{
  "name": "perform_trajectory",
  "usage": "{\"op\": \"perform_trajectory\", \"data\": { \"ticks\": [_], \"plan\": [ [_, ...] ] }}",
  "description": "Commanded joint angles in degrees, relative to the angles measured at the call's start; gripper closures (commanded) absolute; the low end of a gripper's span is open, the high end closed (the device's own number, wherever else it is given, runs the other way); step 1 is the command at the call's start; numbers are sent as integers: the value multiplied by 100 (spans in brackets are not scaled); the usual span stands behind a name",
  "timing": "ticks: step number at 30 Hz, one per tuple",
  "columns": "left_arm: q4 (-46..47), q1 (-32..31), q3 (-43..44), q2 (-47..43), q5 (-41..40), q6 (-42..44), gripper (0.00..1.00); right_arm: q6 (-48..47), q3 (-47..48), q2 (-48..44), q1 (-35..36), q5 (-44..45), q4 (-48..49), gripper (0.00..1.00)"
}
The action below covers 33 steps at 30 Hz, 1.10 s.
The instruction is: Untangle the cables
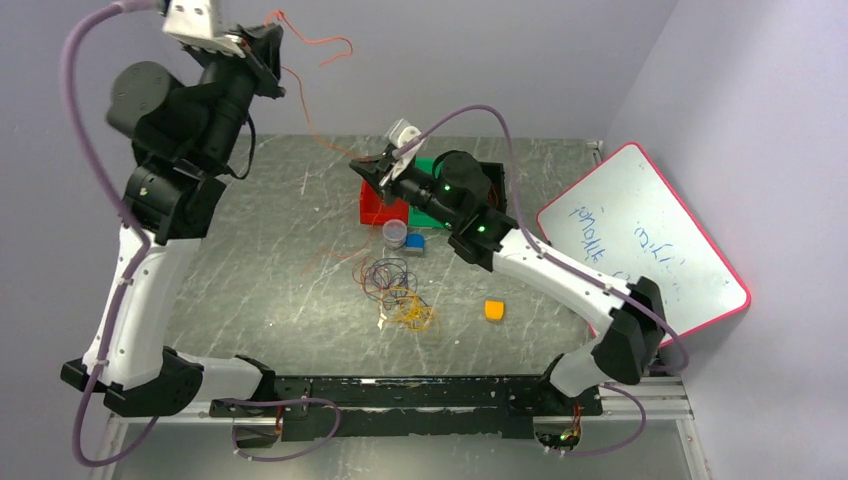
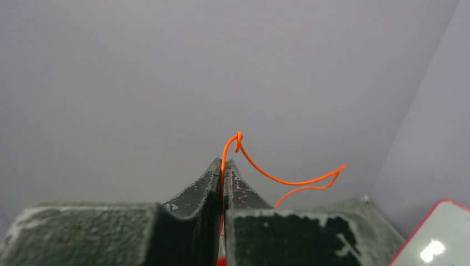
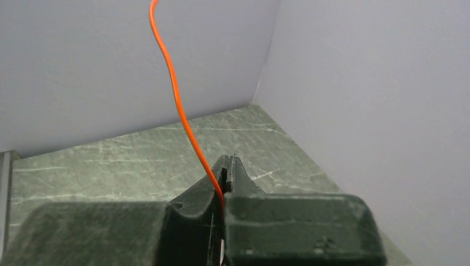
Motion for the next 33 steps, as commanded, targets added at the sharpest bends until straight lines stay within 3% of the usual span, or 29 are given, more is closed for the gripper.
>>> {"op": "perform_trajectory", "data": {
  "ticks": [1, 9, 14, 18, 26, 33],
  "plan": [
    [-422, 56, -676, 29, -449, -673, 93, 372, -100, -599, -9, 389, -923, 100],
    [-156, 220, -2235, -283, 735, -1686, 77, 932, 753, -959, -394, 1545, -2857, 100],
    [356, 264, -3031, -371, 1874, -1946, 51, 1358, 1005, -1084, -1099, 1674, -3277, 100],
    [334, 317, -3286, -332, 2194, -2046, 37, 1366, 1288, -1062, -1536, 1732, -3625, 100],
    [-67, 363, -3820, -365, 2078, -1890, 36, 1176, 1581, -940, -2056, 2177, -4041, 100],
    [-255, 363, -4588, -383, 1976, -1985, 38, 1003, 1487, -662, -2527, 2457, -3838, 100]
  ]
}}
